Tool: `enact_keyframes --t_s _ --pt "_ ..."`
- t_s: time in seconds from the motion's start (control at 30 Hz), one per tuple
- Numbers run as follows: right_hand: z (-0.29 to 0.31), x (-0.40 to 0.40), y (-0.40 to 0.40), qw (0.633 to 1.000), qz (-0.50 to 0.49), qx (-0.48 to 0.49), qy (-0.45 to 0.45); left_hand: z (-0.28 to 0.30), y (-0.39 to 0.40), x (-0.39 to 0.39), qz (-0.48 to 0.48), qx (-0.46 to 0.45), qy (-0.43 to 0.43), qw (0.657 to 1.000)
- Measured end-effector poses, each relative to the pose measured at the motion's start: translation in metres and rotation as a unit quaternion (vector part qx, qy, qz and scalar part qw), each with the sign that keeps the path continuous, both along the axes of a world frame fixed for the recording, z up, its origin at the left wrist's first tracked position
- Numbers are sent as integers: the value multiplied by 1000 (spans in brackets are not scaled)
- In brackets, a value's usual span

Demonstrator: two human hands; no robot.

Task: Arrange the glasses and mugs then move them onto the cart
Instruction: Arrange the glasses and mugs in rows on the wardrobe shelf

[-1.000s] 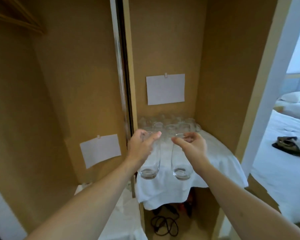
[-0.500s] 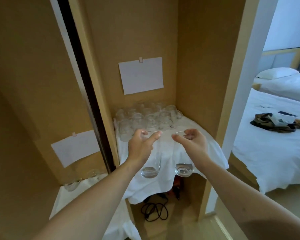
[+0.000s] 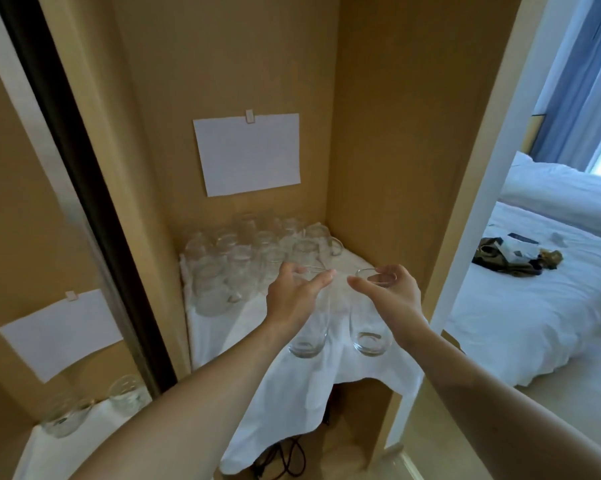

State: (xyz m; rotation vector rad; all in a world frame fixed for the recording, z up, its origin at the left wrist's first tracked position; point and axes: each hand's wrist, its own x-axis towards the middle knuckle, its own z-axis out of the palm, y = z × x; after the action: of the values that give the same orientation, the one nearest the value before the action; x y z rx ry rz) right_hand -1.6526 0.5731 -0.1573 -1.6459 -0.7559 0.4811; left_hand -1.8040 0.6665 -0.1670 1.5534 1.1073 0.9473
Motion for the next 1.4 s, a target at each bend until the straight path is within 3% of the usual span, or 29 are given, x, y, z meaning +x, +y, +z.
enact_keyframes --t_s 0.37,0.7,0.93,1.2,1.4 --pt "-25 43 83 999 -23 -34 0 -26 87 49 -34 -33 31 998" --pt "-54 96 134 999 12 -41 -7 -58 120 83 25 -56 -5 998" --pt "-90 114 145 997 65 -25 -21 -81 115 104 76 -30 11 997" --pt "-145 138 124 973 186 -135 -17 -92 109 105 118 -30 -4 993" --pt "-147 152 122 959 246 -131 43 -87 109 110 137 -36 6 990"
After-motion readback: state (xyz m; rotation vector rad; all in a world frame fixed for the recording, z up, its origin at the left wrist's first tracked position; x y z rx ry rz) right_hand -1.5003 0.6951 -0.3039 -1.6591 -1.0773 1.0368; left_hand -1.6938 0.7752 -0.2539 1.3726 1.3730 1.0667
